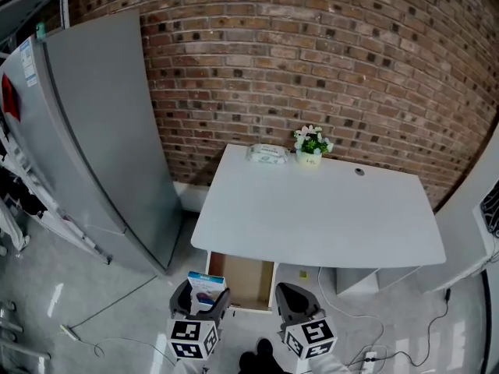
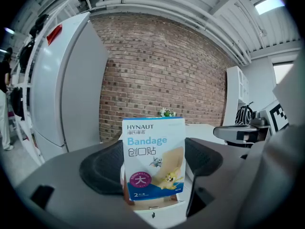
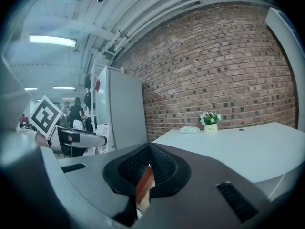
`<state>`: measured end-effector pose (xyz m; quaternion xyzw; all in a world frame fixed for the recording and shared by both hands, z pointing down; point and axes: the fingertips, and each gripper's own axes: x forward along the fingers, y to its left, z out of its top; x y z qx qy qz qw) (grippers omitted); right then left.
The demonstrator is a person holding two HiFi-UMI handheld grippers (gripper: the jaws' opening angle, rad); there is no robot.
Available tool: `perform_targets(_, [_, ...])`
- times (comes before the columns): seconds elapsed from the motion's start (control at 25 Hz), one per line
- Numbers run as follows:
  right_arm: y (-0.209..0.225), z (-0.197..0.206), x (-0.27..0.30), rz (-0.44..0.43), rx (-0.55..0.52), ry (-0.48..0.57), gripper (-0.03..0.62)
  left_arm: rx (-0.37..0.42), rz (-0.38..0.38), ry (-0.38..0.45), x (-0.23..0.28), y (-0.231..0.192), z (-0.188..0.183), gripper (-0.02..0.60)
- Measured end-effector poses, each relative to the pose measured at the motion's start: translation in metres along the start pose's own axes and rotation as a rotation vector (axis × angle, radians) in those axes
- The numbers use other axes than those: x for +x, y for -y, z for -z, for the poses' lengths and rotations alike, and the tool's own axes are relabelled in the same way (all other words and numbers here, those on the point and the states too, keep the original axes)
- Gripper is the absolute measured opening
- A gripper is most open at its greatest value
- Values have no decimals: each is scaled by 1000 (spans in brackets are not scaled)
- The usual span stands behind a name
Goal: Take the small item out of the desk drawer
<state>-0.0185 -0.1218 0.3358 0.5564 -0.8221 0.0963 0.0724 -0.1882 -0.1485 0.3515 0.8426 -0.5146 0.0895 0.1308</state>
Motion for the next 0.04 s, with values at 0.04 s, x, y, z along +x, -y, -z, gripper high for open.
perform_targets(0.04, [1, -2, 0, 1, 3, 3, 25, 4, 0, 0, 1, 1, -2, 400])
